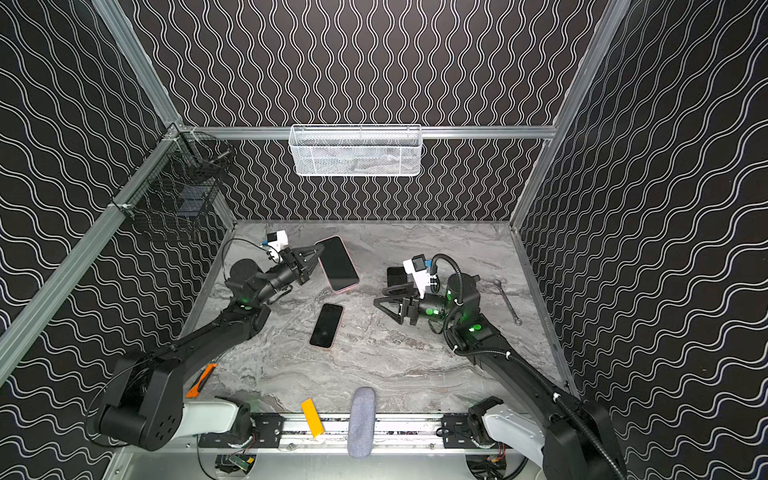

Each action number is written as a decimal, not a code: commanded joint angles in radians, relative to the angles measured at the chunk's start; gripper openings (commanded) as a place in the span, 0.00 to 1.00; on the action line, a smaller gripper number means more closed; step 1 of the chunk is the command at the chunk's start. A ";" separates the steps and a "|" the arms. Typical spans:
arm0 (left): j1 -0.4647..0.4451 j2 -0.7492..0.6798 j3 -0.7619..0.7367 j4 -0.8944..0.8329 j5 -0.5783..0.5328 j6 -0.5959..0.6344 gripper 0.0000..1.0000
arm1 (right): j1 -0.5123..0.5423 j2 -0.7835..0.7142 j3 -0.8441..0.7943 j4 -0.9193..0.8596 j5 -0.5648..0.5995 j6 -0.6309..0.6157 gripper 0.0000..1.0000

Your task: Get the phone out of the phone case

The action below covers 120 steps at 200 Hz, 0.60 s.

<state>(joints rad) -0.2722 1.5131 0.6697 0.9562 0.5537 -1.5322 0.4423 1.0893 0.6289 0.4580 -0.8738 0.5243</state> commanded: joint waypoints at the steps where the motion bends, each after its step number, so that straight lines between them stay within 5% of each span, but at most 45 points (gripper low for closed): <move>1: -0.018 0.016 -0.012 0.241 -0.055 -0.110 0.00 | -0.001 0.037 0.006 0.143 -0.065 0.113 0.98; 120: -0.107 0.059 -0.030 0.308 -0.101 -0.119 0.00 | 0.091 0.169 0.008 0.307 0.013 0.203 0.95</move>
<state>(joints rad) -0.3687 1.5742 0.6392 1.1774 0.4751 -1.6356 0.5278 1.2461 0.6273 0.6819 -0.8783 0.7013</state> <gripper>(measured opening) 0.111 0.947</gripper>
